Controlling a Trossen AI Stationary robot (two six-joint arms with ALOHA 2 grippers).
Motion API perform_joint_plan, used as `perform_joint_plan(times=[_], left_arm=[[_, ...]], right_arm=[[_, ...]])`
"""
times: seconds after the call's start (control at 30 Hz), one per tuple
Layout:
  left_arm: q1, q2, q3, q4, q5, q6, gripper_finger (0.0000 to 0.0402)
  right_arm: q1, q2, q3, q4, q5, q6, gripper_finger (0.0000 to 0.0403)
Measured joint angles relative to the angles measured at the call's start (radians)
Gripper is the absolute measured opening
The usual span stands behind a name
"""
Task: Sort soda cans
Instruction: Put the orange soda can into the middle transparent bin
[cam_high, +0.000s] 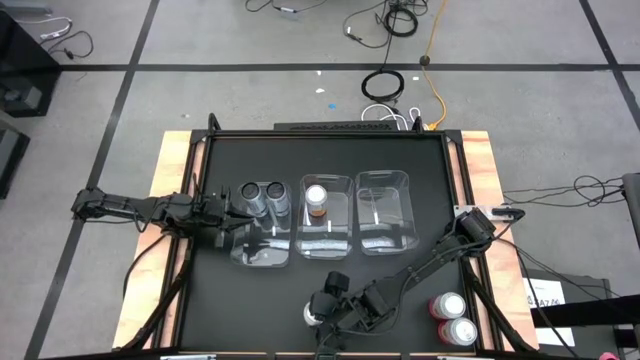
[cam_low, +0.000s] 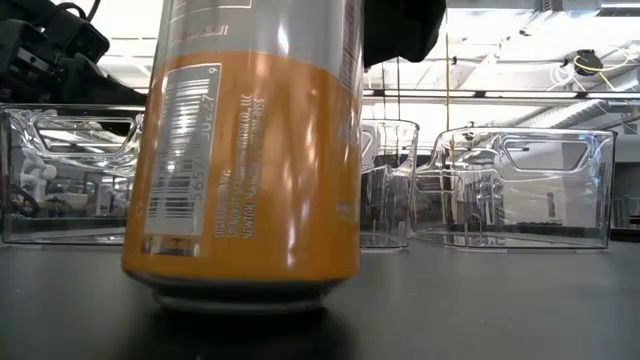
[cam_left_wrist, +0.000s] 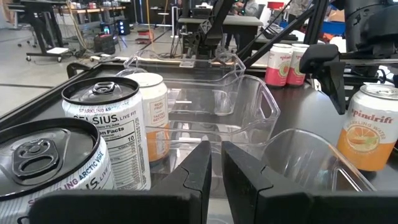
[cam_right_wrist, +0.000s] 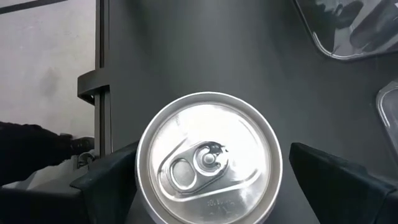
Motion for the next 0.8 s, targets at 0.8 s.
perform_joint_plan(times=[0.8], left_arm=[[0.0,0.0,0.0,0.0,0.0,0.0,0.005]], right_arm=[[0.0,0.0,0.0,0.004,-0.022,0.007,0.0293]])
